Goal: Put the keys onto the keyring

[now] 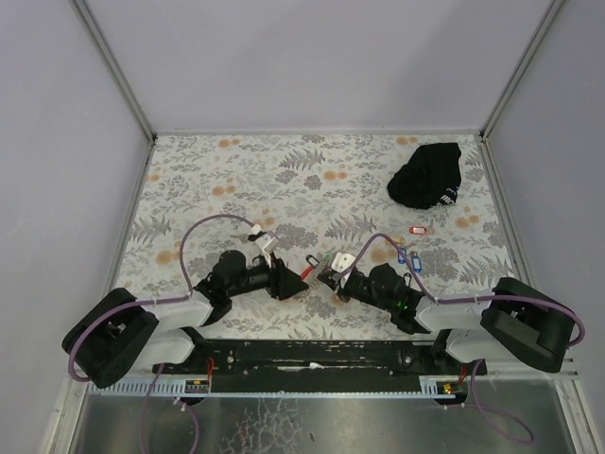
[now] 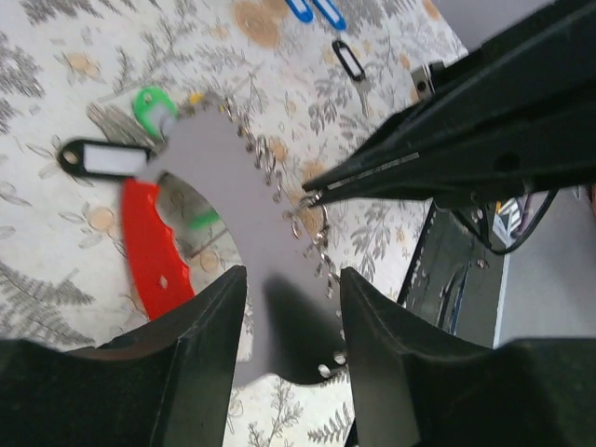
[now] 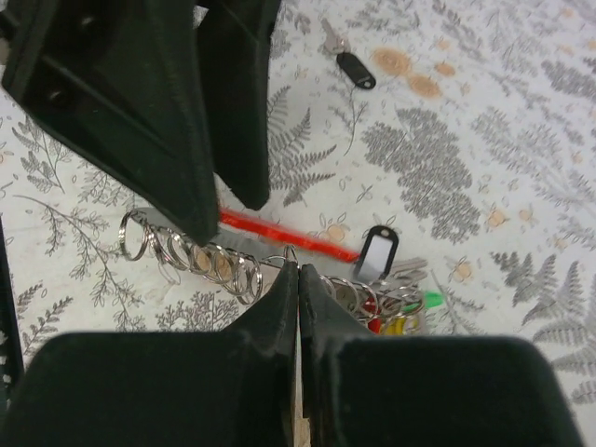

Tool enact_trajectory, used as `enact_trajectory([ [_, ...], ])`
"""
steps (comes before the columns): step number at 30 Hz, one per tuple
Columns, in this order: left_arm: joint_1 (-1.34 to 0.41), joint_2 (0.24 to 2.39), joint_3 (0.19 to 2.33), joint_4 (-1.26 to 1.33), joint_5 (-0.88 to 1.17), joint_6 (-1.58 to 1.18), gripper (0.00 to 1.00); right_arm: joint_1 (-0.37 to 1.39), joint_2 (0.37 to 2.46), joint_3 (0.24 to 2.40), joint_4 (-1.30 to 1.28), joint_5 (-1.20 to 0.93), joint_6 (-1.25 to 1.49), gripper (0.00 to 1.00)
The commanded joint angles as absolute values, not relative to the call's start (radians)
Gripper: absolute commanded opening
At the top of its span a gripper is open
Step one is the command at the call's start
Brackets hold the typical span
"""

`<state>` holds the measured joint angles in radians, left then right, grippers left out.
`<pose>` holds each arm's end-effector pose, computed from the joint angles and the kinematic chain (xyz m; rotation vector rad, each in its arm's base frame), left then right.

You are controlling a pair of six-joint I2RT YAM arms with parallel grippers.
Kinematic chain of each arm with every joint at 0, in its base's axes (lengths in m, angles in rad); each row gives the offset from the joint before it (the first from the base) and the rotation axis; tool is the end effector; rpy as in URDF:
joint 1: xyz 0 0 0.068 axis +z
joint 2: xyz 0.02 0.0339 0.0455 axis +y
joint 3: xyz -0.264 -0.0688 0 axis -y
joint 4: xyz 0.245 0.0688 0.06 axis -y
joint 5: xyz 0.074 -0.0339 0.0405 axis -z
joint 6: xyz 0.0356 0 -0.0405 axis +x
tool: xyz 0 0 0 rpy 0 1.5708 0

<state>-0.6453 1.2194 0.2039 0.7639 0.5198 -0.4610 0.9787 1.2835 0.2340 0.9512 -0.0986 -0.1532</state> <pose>0.1578 -0.1410 0.1587 0.5752 1.8896 -1.2258 0.1244 0.1913 0.1734 -0.9849 1.4072 0.7013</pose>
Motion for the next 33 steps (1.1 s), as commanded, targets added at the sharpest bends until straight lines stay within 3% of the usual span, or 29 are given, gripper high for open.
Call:
enact_trajectory([
  [1,-0.689,1.249,0.135,0.944,0.440,-0.426,0.43,0.971,1.311,0.213,1.050,-0.099,-0.075,0.00],
  [11,-0.769,1.403,0.108,1.193,0.375,-0.505,0.33,0.970,1.412,0.210,1.185,-0.111,-0.080,0.00],
  [17,-0.744,1.275,0.158,0.955,0.361,-0.343,0.34,0.970,1.395,0.224,1.128,-0.142,-0.127,0.00],
  [22,-0.682,1.223,0.163,0.892,0.462,-0.238,0.36,0.962,1.371,0.234,1.076,-0.170,-0.148,0.00],
  [29,-0.671,1.308,0.233,0.878,0.578,-0.166,0.37,0.946,1.351,0.245,1.032,-0.228,-0.152,0.00],
  [33,-0.670,1.389,0.264,0.912,0.647,-0.164,0.32,0.939,1.346,0.245,1.025,-0.243,-0.152,0.00],
])
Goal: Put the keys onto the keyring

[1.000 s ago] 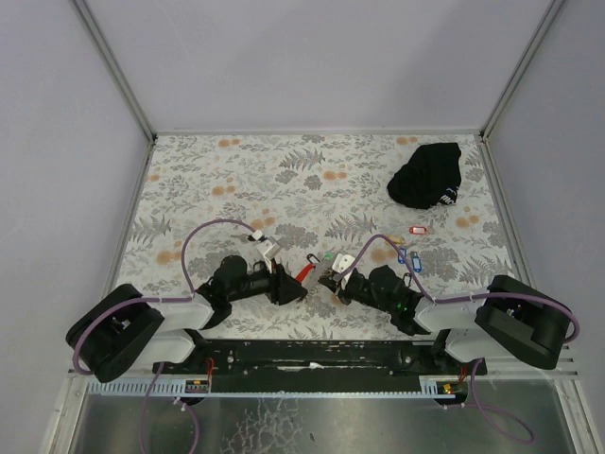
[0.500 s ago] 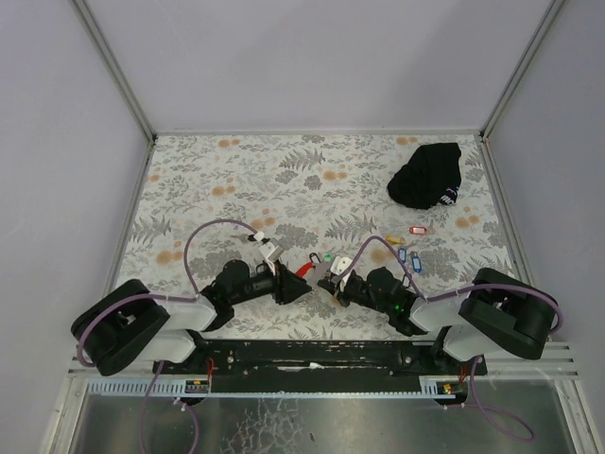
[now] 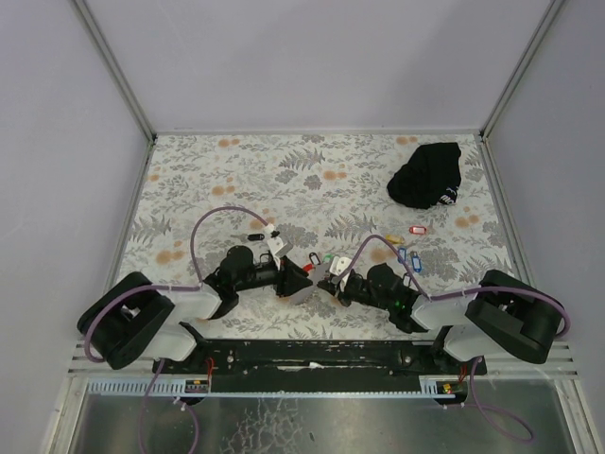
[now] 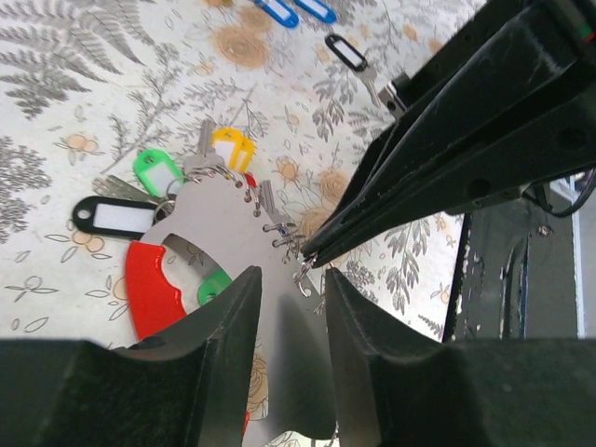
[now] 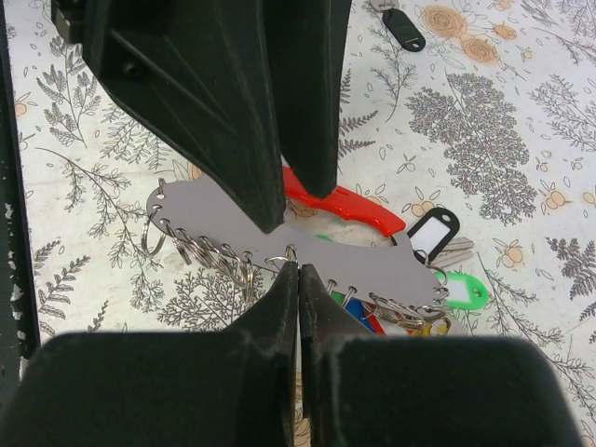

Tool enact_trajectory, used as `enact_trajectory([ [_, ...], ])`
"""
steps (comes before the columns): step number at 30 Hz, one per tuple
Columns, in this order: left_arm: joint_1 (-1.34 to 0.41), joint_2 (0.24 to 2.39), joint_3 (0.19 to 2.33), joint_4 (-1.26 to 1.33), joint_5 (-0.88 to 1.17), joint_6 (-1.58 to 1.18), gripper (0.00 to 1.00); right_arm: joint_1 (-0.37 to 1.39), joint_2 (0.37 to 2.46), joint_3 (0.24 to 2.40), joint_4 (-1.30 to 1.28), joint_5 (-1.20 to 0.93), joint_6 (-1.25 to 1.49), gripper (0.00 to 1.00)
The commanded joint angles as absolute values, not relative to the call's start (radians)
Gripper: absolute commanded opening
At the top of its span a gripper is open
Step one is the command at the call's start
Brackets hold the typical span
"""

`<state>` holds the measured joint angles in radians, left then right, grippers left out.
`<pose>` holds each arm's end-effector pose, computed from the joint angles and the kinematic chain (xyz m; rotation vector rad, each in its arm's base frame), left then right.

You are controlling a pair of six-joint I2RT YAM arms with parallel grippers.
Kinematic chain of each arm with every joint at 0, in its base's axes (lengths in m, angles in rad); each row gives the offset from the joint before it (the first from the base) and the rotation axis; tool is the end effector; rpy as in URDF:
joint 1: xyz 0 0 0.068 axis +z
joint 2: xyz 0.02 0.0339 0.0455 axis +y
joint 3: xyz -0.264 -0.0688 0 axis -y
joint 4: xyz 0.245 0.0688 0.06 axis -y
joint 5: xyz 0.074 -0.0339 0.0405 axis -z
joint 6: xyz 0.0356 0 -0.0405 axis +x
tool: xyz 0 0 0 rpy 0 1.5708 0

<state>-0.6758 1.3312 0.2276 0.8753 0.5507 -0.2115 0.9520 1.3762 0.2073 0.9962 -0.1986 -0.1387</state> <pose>0.1623 -0.1540 0.1546 0.8359 1.7176 -1.1111 0.1261 0.1892 0.1518 -1.0607 1.4581 0.7619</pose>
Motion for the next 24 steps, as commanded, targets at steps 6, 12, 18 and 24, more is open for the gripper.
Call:
enact_trajectory([
  [6,-0.670,1.428,0.290,0.893,0.689,-0.145,0.22,0.921,1.324,0.242,1.002,-0.267,-0.154,0.00],
  [12,-0.673,1.471,0.320,0.878,0.741,-0.139,0.22,0.912,1.322,0.248,0.989,-0.300,-0.155,0.00],
  [18,-0.675,1.507,0.354,0.855,0.758,-0.121,0.18,0.909,1.326,0.252,0.985,-0.310,-0.152,0.00],
  [24,-0.675,1.489,0.365,0.791,0.753,-0.086,0.09,0.906,1.307,0.255,0.968,-0.324,-0.151,0.00],
])
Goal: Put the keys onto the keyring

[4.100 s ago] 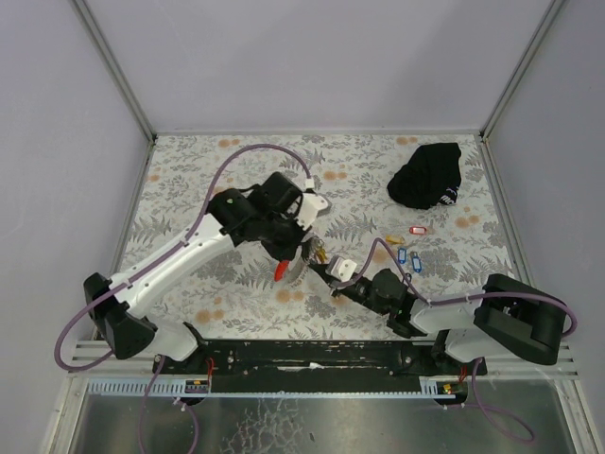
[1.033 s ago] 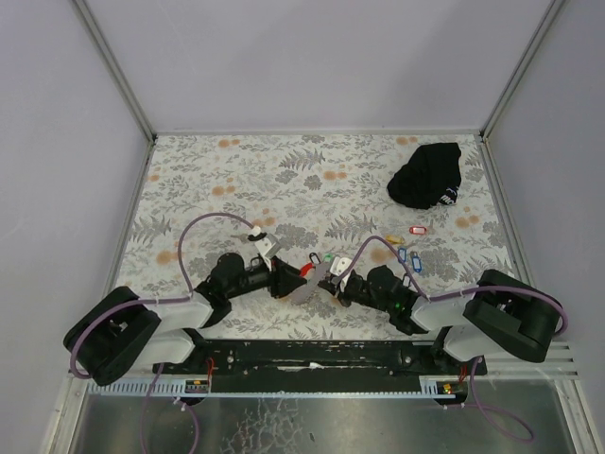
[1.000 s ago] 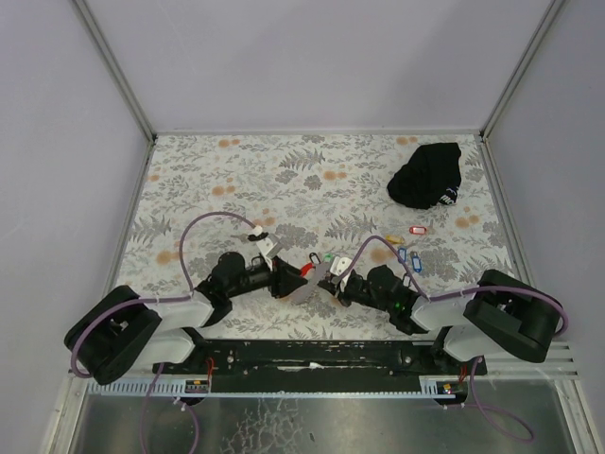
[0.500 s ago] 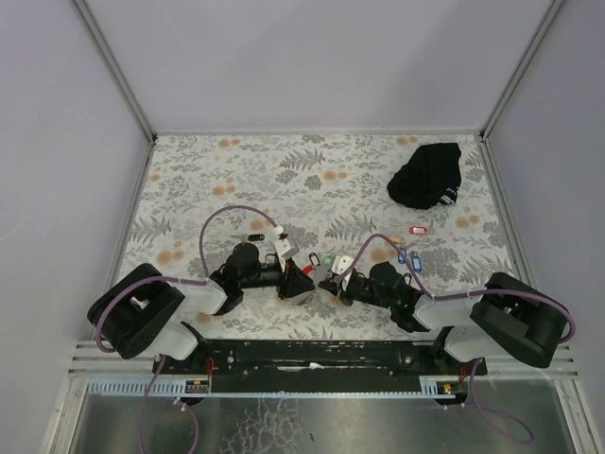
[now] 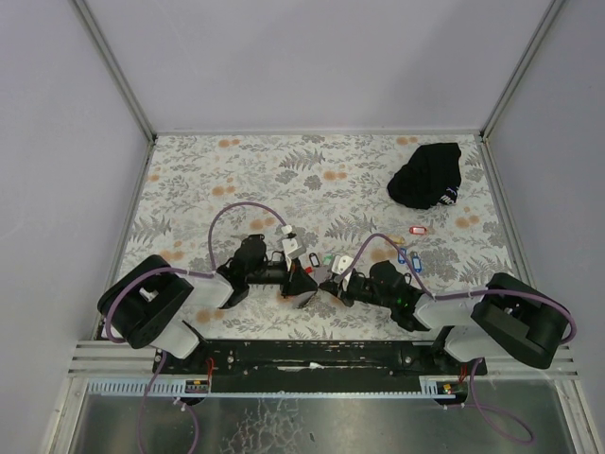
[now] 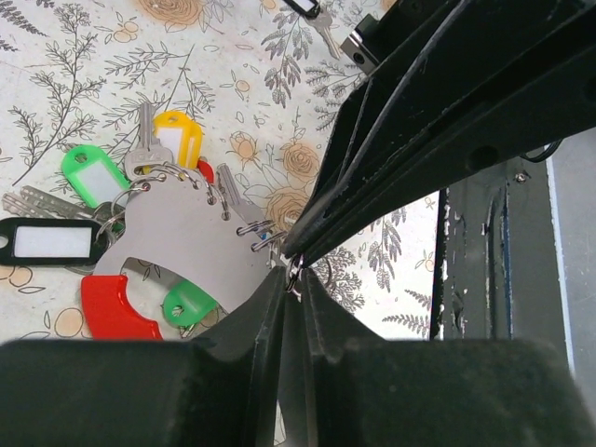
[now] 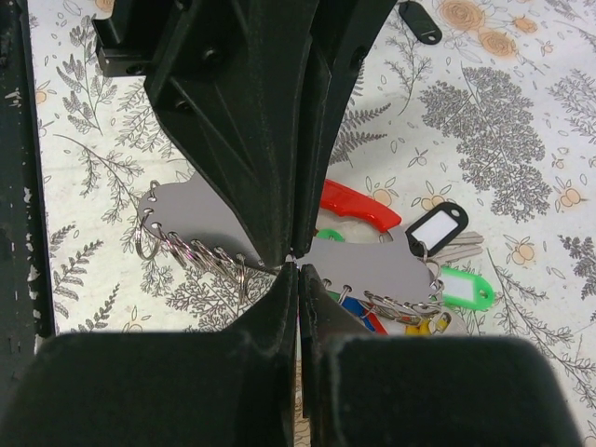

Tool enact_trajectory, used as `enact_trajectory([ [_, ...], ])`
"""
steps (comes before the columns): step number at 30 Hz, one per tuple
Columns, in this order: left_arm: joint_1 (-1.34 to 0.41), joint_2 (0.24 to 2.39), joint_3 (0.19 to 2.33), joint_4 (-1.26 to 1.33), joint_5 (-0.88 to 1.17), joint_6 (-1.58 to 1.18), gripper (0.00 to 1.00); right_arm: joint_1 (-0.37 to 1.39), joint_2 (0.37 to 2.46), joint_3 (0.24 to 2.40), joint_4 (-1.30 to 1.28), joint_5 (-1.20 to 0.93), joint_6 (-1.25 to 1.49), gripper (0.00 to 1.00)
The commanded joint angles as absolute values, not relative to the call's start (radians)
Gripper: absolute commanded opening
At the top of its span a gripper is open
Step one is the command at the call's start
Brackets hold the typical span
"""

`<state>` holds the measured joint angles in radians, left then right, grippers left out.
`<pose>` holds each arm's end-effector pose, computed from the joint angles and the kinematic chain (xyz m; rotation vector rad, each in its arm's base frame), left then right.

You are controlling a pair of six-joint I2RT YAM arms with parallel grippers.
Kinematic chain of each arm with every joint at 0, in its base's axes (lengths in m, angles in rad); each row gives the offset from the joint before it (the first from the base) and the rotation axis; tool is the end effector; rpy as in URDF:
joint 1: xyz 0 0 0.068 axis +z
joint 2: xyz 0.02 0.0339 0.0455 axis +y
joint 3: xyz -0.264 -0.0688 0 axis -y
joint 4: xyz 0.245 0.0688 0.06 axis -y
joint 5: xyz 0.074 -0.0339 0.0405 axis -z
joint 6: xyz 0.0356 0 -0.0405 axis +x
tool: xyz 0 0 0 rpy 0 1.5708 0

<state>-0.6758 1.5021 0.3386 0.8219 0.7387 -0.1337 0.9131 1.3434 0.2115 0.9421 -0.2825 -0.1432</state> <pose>0.1789 -0.1742 0.1421 1.0340 1.7337 -1.2341 0.1298 0.1843 0.1540 -1.0967 1.4574 0.8007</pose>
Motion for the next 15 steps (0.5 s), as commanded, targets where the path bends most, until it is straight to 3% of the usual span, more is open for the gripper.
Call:
enact_trajectory([
  [1,-0.675,1.488,0.365,0.789,0.759,-0.083,0.06,0.905,1.301,0.256,0.963,-0.326,-0.151,0.00],
  [6,-0.677,1.503,0.373,0.794,0.795,-0.087,0.04,0.895,1.290,0.256,0.959,-0.341,-0.147,0.00],
  [15,-0.693,1.529,0.389,0.792,0.813,-0.087,0.10,0.877,1.295,0.265,0.957,-0.398,-0.131,0.00],
])
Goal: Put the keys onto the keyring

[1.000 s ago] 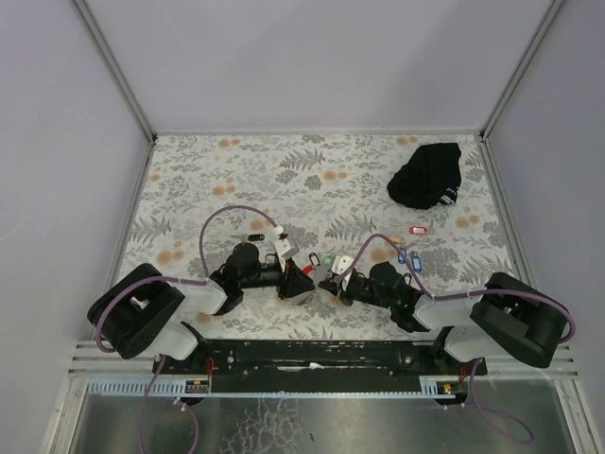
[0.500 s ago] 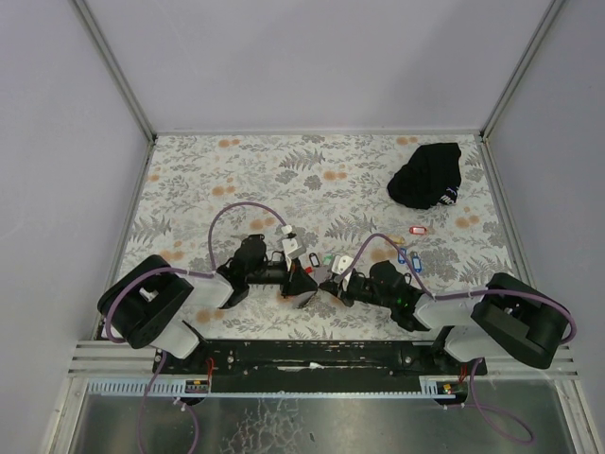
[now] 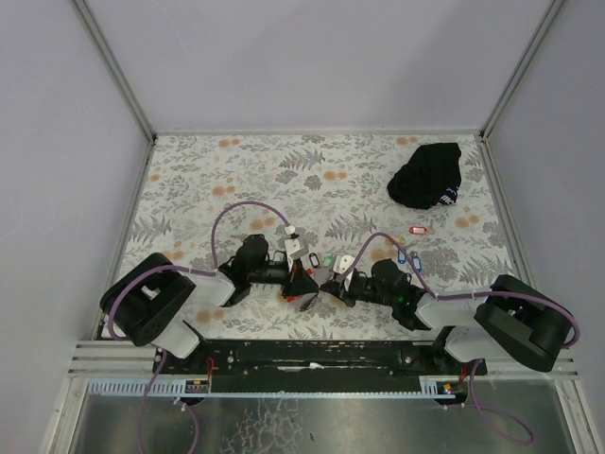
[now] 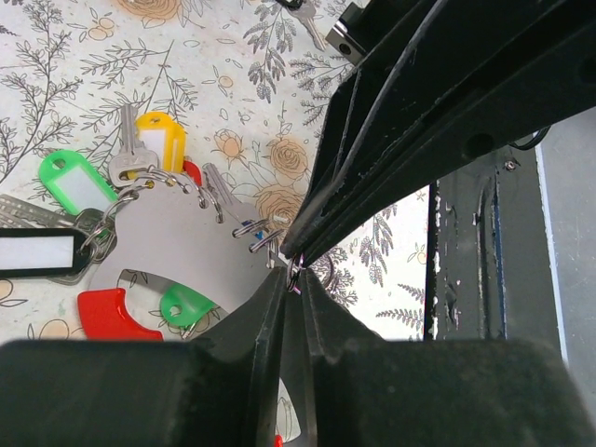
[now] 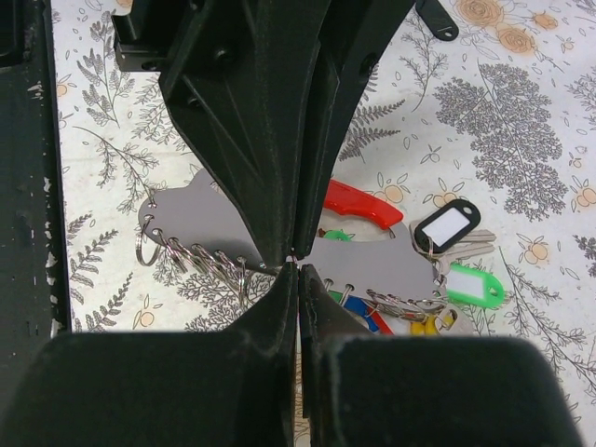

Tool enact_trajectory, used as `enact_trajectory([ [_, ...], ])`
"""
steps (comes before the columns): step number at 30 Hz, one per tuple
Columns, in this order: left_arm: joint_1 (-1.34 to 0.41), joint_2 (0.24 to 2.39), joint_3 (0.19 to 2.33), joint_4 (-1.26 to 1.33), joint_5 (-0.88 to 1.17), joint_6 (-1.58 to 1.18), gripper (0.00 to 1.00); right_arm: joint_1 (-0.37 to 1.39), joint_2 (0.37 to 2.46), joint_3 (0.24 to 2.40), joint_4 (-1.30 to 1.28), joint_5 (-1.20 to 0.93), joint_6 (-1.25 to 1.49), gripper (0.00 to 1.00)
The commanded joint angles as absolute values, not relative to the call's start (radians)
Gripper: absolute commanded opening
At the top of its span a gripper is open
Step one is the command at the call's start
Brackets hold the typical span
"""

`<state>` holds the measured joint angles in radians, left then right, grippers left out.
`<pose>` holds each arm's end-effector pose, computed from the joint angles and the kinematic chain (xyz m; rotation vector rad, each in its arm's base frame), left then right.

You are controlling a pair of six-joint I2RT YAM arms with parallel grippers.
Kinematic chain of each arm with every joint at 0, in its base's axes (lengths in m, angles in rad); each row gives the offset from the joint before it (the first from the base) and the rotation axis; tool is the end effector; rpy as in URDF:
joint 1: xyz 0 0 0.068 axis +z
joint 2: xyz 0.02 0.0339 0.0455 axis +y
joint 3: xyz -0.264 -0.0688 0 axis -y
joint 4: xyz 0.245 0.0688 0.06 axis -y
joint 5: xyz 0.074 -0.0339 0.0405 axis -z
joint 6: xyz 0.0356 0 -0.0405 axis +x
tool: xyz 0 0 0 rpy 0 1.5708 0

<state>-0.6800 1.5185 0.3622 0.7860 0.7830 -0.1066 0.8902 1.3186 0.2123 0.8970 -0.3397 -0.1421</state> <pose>0.1804 -0.1782 0.1411 1.0882 1.7276 -1.2646 0.1309 0.1806 0.1546 -1.1236 1.4653 0.8332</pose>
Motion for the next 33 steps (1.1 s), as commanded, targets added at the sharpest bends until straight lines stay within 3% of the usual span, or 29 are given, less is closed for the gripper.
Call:
enact_trajectory([
  [1,-0.694,1.530,0.390,0.793,0.816,-0.087,0.10,0.873,1.294,0.266,0.959,-0.404,-0.128,0.00],
  [7,-0.705,1.540,0.396,0.786,0.831,-0.084,0.09,0.858,1.302,0.283,0.946,-0.456,-0.123,0.00],
  [11,-0.706,1.546,0.399,0.792,0.823,-0.088,0.00,0.855,1.316,0.293,0.943,-0.477,-0.120,0.00],
  [16,-0.706,1.526,0.383,0.794,0.759,-0.088,0.00,0.851,1.284,0.276,0.939,-0.451,-0.111,0.00],
  [18,-0.706,1.511,0.375,0.795,0.727,-0.086,0.00,0.851,1.248,0.272,0.914,-0.440,-0.108,0.05],
  [20,-0.706,1.496,0.364,0.794,0.695,-0.083,0.00,0.851,1.208,0.263,0.881,-0.421,-0.105,0.22],
  [21,-0.706,1.490,0.362,0.795,0.684,-0.081,0.00,0.851,1.187,0.261,0.865,-0.416,-0.105,0.26],
  [29,-0.707,1.438,0.340,0.793,0.611,-0.064,0.00,0.851,1.030,0.254,0.656,-0.271,-0.079,0.50],
  [33,-0.708,1.424,0.341,0.780,0.608,-0.034,0.00,0.850,0.993,0.257,0.585,-0.229,-0.039,0.54],
])
